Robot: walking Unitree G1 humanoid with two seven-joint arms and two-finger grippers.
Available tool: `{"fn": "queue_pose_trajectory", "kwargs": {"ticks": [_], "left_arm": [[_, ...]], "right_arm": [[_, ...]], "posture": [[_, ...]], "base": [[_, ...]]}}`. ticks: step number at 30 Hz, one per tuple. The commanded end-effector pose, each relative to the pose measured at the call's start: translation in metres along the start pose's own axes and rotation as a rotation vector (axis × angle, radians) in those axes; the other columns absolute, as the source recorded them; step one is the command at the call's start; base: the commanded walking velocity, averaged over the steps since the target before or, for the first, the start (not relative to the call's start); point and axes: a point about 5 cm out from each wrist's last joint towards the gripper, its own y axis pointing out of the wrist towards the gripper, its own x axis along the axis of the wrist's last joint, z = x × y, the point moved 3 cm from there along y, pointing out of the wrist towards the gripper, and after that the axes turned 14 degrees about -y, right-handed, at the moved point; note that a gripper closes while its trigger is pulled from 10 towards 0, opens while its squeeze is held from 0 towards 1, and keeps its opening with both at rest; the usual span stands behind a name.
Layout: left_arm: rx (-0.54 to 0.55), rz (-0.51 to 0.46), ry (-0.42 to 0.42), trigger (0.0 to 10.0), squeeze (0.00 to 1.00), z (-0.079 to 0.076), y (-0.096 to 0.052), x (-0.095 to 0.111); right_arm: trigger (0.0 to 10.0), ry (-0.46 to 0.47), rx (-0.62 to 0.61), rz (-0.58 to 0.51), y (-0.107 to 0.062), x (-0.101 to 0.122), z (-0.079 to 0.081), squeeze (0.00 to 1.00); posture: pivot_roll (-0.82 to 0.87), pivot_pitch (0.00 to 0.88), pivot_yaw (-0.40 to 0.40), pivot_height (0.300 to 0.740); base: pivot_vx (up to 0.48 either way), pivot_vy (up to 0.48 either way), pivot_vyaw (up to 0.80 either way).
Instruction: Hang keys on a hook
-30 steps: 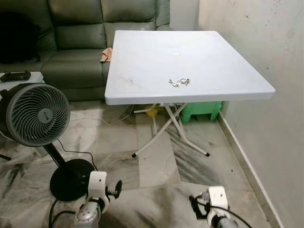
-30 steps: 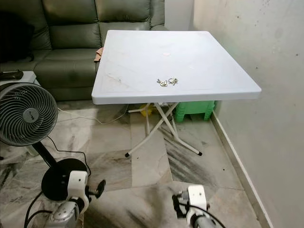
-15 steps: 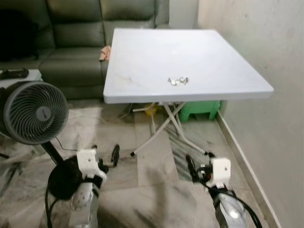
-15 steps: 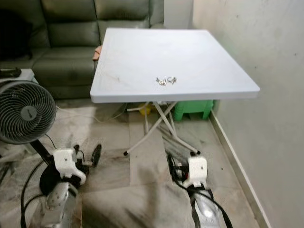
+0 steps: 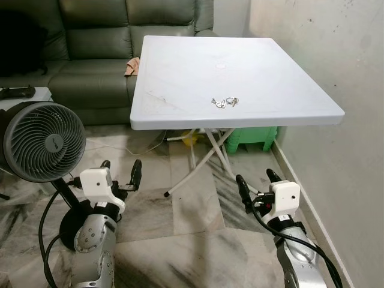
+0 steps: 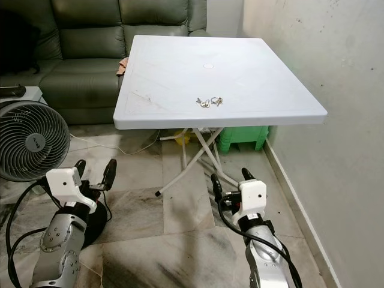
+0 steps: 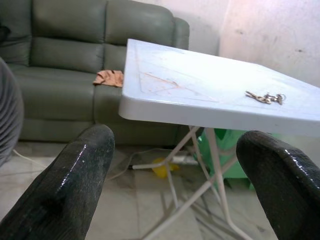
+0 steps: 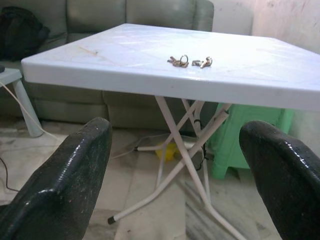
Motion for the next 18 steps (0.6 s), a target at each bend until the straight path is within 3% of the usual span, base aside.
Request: {"fn": "queue_pose_trajectory", "kwargs": {"ticks": [1, 18], "left_arm": [[0.010, 0.020, 0.003, 10.0, 0.00, 0.0001, -0.0023, 0.0002], [0.019, 0.041, 0.015, 10.0, 0.00, -0.0026, -0.0012, 0.0068]], "right_arm": [[10.0, -0.001, -0.005, -0.002, -0.0001, 0.0040, -0.0032, 0.00], [10.0, -0.033, 0.017, 0.004, 0.0013, 0.0079, -0.0003, 0.00]], "posture": [[-0.03, 0.000, -0.029, 0.740], [-0.03, 0.000, -0.024, 0.740]], "base": [[0.000, 0.000, 0.00], [0.000, 0.000, 0.00]]}}
